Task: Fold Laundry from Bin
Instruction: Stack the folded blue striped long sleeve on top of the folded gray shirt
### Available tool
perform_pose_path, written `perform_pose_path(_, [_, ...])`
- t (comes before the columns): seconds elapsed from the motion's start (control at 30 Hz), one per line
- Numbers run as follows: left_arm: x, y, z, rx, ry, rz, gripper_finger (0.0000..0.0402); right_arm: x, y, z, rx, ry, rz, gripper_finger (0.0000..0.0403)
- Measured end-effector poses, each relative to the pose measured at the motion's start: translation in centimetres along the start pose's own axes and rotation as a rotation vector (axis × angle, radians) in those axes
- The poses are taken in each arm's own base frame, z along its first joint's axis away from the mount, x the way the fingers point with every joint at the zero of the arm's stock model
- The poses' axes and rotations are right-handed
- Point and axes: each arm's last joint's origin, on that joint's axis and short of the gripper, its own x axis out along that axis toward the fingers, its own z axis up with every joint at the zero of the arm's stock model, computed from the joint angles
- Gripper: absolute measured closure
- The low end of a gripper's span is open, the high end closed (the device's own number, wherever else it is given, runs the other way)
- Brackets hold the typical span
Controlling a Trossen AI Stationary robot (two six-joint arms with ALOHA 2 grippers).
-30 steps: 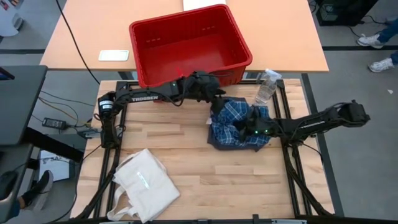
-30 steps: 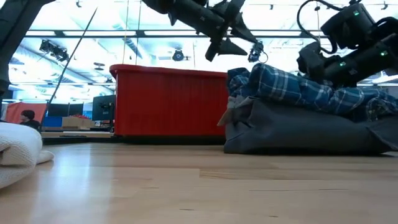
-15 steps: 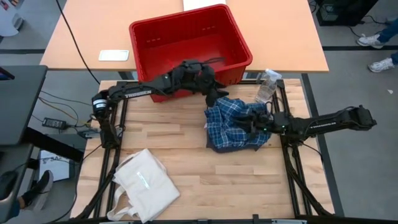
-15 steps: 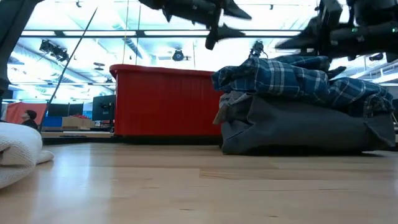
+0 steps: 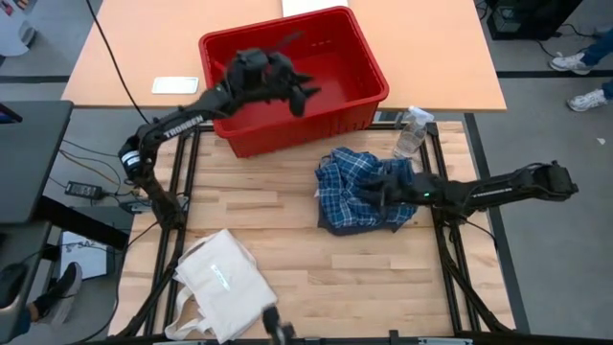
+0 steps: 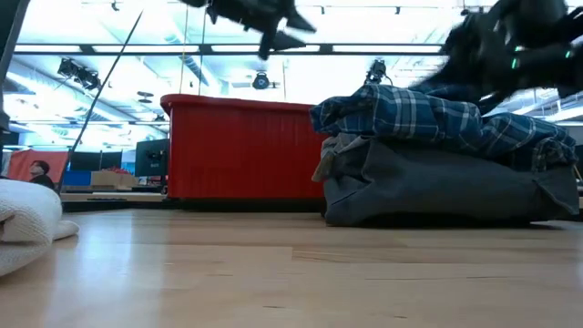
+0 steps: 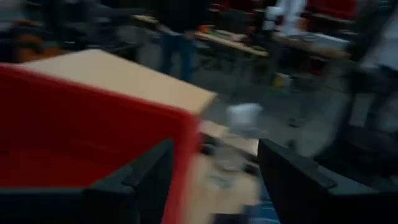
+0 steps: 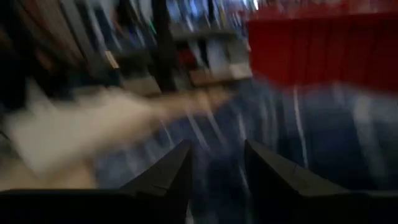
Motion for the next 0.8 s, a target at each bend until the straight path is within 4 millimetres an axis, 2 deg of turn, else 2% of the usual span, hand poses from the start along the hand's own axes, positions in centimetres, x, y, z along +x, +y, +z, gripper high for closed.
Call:
perform_pose_path(0.1, [-0.9, 3.4, 0.4, -0.007, -0.002, 0.059, 0.0163, 1.0, -0.6, -2.4, -0.065, 0.152, -0.034, 0.0249])
perform_pose_path(0.23, [-2.4, 7.3, 0.9, -0.012, -0.014, 0.083, 0.0163, 2.0, -1.6, -5.2, -0.040, 0.261, -0.057, 0.0249])
perform_pose_path(0.37, [-4.2, 10.9, 1.5, 0.024, -0.054, 0.116, 0.0163, 2.7, -2.1, -5.8, 0.060, 0.242, -0.042, 0.0249])
perform_pose_path(0.5, [-5.4, 14.7, 1.1, -0.025, -0.050, 0.117, 0.0163, 2.9, -2.7, -3.4, 0.159, 0.086, -0.058, 0.0249])
perform_pose_path(0.63, [-4.7, 17.6, -0.7, -0.022, -0.014, 0.147, 0.0163, 2.5, -3.8, 0.7, 0.158, -0.125, -0.149, 0.0248])
perform_pose_path(0.73, [-4.2, 19.0, -1.3, -0.015, -0.033, 0.137, 0.0163, 2.2, -4.4, 2.8, 0.139, -0.187, -0.180, 0.0247])
perform_pose_path(0.8, [-3.7, 19.8, -1.9, -0.019, -0.033, 0.136, 0.0163, 2.1, -4.8, 3.6, 0.107, -0.162, -0.212, 0.0247])
